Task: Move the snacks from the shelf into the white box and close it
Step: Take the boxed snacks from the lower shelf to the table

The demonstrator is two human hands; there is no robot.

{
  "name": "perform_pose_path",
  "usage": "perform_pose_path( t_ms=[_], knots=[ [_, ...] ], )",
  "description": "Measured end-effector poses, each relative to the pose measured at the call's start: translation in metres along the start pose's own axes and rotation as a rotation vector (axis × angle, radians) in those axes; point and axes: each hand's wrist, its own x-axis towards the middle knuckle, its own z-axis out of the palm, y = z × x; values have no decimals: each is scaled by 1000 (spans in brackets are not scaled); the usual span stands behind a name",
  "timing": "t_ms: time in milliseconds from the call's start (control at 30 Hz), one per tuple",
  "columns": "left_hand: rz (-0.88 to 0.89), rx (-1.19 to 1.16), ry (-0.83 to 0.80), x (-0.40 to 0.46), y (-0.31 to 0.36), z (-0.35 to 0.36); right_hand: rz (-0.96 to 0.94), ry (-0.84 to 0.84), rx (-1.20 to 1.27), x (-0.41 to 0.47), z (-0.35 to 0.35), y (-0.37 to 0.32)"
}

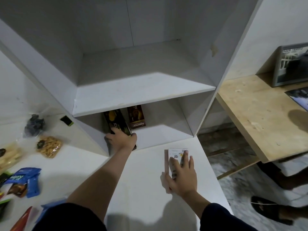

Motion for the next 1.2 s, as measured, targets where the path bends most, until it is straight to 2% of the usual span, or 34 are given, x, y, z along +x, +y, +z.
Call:
perform_pose_path(
  t_ms=[67,100,233,333,400,500,567,633,733,867,967,1067,1200],
  knots=[
    [72,-35,70,2,6,-2,-1,-2,2,0,1,0],
    [96,-53,50,7,10,0,-2,-2,6,-1,1,1],
    [90,-169,-182,24,42,9,-8,13,-7,-1,2,1],
    [164,-112,-200,29,68,15,-9,25,-6,0,2,2],
    [143,-84,-197,30,82,13,-15,26,-11,0,2,2],
    [73,-179,-247,50,91,21,-13,26,-1,2,1,2],
    [57,-340,-343,60,91,19,-15,27,-10,2,2,2],
    [18,-592,-533,57,87,14,-18,22,-17,-1,4,3],
    [-55,-713,-692,52,71,12,-29,9,-19,-7,9,3],
    [-123,-759,-631,48,57,18,-49,2,-30,-12,12,1],
    [-160,-771,-500,42,55,7,-38,17,-18,-8,7,-8],
    [-133,-536,-344,46,51,2,-25,20,-20,-2,2,-14],
    [-205,-559,-369,40,50,6,7,15,-35,-2,4,-6]
  ],
)
